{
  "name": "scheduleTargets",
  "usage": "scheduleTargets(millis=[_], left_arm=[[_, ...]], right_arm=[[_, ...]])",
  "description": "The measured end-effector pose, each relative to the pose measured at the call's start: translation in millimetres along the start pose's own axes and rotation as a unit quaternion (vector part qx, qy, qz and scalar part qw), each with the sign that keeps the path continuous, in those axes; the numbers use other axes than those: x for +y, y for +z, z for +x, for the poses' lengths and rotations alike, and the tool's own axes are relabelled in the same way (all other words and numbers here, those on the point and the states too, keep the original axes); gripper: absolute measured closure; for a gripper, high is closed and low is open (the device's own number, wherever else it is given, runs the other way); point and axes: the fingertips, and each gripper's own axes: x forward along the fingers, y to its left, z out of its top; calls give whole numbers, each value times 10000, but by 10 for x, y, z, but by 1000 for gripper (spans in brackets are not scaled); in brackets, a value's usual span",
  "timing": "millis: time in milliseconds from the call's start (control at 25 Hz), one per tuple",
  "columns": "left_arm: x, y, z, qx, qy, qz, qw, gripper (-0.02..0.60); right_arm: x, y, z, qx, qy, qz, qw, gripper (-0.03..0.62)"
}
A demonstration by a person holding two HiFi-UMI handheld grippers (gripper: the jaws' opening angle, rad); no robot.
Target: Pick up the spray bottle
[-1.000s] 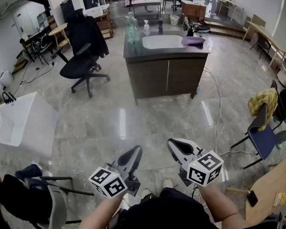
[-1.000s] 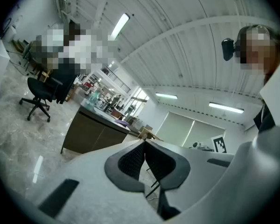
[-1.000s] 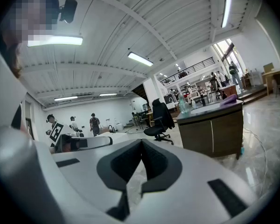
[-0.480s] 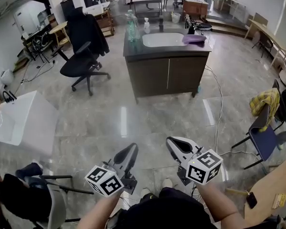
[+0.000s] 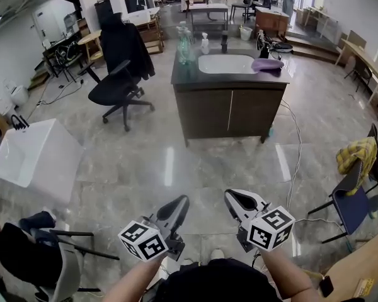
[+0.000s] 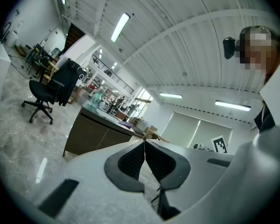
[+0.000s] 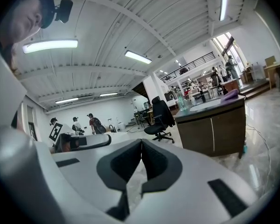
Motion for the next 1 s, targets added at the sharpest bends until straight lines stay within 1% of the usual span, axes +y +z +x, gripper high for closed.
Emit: scheduleTargets(millis=[160, 320, 520, 720, 840, 1000], left_arm=[[0, 67, 259, -63, 118, 21, 9999, 574], [-24, 25, 414, -88, 174, 4, 9998, 574], [45, 26, 586, 5, 174, 35, 9998, 574], [214, 150, 750, -18, 127, 4, 9999, 574], [426, 217, 836, -12, 113, -61, 9999, 574], [715, 403, 953, -38, 94, -114, 9999, 574]], right_arm=[[-214, 155, 50, 13, 109, -49, 9999, 588], [-385, 175, 64, 50, 163, -54, 9998, 588], [-549, 236, 149, 18, 152, 18, 9999, 588], [-694, 297, 329, 53, 61, 51, 10000, 588], [-756, 361, 507, 5, 38, 83, 10000, 588], [-781, 506, 802, -92, 99, 28, 9999, 588]])
